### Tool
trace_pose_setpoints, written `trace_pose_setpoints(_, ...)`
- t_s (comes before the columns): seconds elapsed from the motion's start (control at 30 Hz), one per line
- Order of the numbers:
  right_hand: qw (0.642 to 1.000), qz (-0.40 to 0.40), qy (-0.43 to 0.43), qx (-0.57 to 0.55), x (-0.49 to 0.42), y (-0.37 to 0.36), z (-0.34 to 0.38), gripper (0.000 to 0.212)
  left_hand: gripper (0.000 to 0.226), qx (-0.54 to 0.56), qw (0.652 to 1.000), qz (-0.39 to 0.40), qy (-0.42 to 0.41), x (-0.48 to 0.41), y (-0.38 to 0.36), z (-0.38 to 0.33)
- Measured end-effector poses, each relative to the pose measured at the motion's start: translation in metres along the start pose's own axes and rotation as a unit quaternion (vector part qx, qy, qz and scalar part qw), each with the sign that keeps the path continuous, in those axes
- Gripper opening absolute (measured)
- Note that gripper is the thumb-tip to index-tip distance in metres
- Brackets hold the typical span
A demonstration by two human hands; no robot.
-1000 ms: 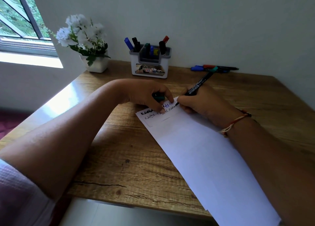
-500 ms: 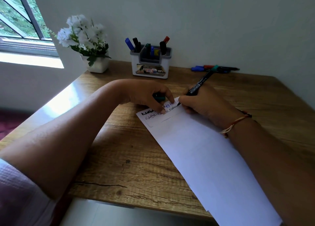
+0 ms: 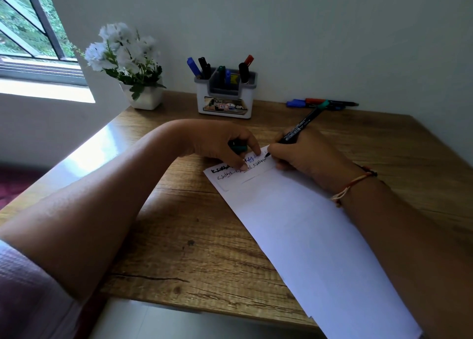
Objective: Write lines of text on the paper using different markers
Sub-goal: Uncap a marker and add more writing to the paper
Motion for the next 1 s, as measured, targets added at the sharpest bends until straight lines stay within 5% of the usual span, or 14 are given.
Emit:
trace_pose_setpoints(0.87,0.999,-0.021,-0.040,0.003,-0.001,0.003,-0.004,0.016,0.042,0.011,1.000,0.003,-0.009,-0.001,0.000,0.000)
trace_pose_setpoints(1.0,0.992,-0.060,-0.050,-0.098,-0.001,0.008,-0.007,0.010,0.044,0.012,1.000,0.003,-0.007,0.000,0.000,-0.001)
Point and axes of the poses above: each hand's wrist, its own x-axis away from the middle knuckle, its own y-axis out of the back of the hand, z = x × y, the point moved 8 cm from there along -x, towards the middle knuckle, and after that the axes turned 7 degrees about -x, right-handed, at the moved point
